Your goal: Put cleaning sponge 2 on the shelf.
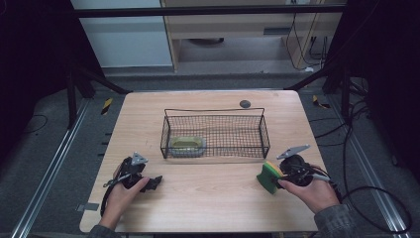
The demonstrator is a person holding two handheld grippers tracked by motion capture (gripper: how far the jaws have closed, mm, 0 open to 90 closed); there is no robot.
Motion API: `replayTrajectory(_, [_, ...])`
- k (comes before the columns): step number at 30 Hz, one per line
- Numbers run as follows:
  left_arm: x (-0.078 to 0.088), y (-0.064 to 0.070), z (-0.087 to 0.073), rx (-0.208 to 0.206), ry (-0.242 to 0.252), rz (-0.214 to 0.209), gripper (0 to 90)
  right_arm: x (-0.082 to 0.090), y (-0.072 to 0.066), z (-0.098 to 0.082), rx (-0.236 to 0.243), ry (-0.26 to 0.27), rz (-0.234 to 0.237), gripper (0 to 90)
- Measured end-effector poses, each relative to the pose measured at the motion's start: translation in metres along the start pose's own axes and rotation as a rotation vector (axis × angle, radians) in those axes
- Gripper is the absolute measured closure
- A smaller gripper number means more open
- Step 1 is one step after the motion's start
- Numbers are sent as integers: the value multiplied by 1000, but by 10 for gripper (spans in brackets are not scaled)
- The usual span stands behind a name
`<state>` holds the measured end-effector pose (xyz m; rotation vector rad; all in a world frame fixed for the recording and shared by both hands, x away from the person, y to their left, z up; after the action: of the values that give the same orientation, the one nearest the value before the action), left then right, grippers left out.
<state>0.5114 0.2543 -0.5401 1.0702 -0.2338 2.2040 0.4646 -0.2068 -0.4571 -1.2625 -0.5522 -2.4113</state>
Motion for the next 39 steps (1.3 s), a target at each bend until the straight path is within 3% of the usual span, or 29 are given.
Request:
replayTrajectory(8, [0,0,0,0,5,0,0,-9,-7,3,6,-35,18,474])
replayTrajectory(21, [-1,0,0,-3,9,-2,0,-12,-7,12,33,-104,33,493])
replayTrajectory(26, [-1,0,0,-4,11,-3,0,-13,-9,13,38,-136,41,612])
replayTrajectory(34, [-1,0,0,-4,15,-5,0,-7,-6,18,24,-120,42,648])
replayTrajectory(39, [-1,0,0,-5,17,-4,0,5,6,27,-5,-87,16,648])
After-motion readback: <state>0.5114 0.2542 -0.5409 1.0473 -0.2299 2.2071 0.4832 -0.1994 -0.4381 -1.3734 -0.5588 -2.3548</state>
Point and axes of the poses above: each handheld gripper's, and its own axes: x roughly backward along the jaws, z roughly out of its top, y roughly to its right, the point moved 5 cm from there along -x, roughly forward along the jaws, and after that the axes turned 11 degrees about -z, right-handed, at the moved point
